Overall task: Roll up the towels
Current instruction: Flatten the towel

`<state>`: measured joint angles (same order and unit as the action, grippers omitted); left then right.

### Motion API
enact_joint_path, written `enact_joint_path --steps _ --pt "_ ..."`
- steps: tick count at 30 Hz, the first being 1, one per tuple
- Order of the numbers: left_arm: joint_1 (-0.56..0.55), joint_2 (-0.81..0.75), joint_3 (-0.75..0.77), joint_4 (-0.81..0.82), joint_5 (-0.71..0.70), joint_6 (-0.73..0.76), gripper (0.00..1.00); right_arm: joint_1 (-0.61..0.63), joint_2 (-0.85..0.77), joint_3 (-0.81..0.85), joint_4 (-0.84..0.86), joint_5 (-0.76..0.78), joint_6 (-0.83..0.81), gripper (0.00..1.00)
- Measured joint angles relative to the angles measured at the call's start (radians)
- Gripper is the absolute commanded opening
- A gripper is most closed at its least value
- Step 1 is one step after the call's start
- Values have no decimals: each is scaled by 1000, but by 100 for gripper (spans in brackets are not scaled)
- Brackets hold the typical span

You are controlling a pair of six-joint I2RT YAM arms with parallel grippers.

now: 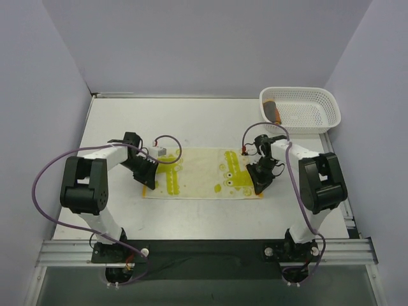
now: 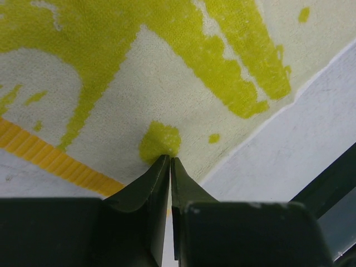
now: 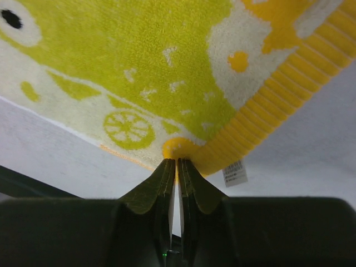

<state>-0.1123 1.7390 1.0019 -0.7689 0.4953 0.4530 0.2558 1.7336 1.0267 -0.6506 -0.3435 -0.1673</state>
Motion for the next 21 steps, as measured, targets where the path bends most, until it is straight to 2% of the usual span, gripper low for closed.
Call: enact_joint_path --steps 9,15,18,19,20,21 --pt "11 1 -3 -4 -21 8 4 76 48 13 -20 122 -29 9" --pt "120 -3 -15 -46 -15 49 2 85 49 15 -26 128 -45 9" --pt "140 -13 -23 -59 -14 71 10 114 57 25 -26 119 -47 9" --pt "139 -15 -23 -61 -15 80 15 123 61 31 -28 119 -47 9" --pt "139 -17 -23 -63 -16 88 25 131 64 34 -30 118 -47 9" --pt "139 -19 -23 -66 -16 93 29 138 65 37 -31 115 -47 9"
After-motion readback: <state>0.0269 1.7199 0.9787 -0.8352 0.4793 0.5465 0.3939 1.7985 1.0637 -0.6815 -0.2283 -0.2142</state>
